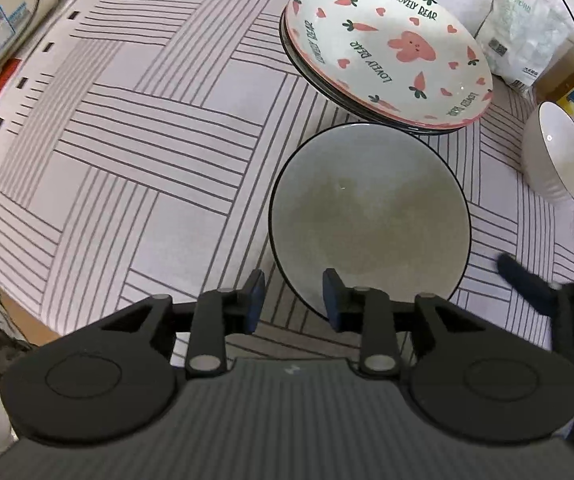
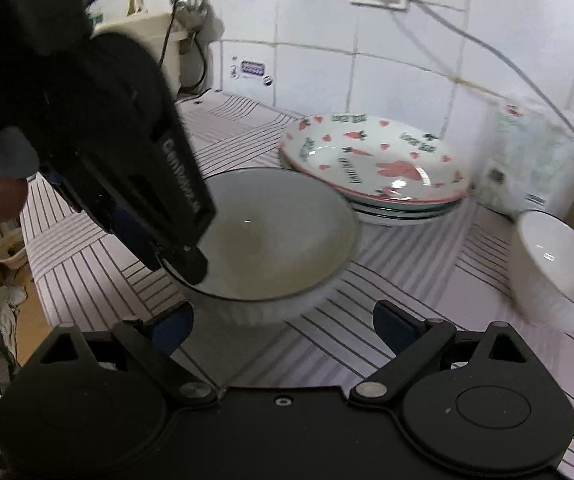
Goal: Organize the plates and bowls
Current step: 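Lower the bowl onto the mat beside the plates and open both grippers, then move both grippers to the white bowl in front of the bottles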
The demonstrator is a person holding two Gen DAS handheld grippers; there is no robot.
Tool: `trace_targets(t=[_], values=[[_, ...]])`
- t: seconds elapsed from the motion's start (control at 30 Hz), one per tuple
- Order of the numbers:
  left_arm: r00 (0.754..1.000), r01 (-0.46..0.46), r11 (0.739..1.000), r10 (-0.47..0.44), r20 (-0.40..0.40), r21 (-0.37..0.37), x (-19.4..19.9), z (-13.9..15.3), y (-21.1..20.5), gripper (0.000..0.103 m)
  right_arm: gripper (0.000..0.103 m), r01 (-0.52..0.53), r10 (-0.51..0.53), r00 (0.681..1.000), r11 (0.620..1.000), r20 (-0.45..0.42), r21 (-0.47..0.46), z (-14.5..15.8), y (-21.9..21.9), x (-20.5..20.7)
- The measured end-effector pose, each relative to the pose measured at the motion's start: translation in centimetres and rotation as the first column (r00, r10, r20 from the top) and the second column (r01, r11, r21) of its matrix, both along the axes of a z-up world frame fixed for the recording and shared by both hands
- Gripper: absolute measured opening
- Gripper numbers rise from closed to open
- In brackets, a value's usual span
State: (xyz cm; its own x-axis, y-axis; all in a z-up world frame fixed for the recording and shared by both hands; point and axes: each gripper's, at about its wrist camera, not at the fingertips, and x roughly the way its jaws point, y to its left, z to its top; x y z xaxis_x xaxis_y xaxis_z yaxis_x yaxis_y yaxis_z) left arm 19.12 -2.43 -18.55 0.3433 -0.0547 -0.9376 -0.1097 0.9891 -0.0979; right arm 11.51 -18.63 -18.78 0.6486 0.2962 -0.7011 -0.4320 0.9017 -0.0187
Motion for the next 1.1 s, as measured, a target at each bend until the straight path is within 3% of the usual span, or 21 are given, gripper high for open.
trace_targets(t=[0.23,0.4,0.7,0.9,1.1], values=[[1.0,0.014,1.0,-0.014,0.008,0.008,-1.2,2.0,-1.3,0.035,0.098,0.123,-0.126,0.992,0.984,0.016,0.127,3.5,-5.0,-1.3],[0.998,0.032,0.999,-0.033,0.051,0.02,-2.0,3.7,-3.3,0.035,0.089,0.185,-0.197,0.979,0.966,0.048,0.18,5.6,-7.9,-2.0],[0.983,0.098,0.995,-0.096,0.158,-0.007,-2.0,6.4,-8.1,0.035,0.087,0.329,-0.352,0.935,0.908,0.047,0.258,7.9,-12.4,-2.4],[0.962,0.162,0.986,-0.149,0.23,-0.037,-0.6,6.5,-11.8,0.035,0.081,0.482,-0.495,0.868,0.814,-0.048,0.325,7.4,-16.2,-1.3],[0.941,0.215,0.975,-0.194,0.277,-0.048,0.1,6.1,-15.4,0.039,0.072,0.621,-0.602,0.775,0.67,-0.191,0.406,5.0,-18.7,-0.3]])
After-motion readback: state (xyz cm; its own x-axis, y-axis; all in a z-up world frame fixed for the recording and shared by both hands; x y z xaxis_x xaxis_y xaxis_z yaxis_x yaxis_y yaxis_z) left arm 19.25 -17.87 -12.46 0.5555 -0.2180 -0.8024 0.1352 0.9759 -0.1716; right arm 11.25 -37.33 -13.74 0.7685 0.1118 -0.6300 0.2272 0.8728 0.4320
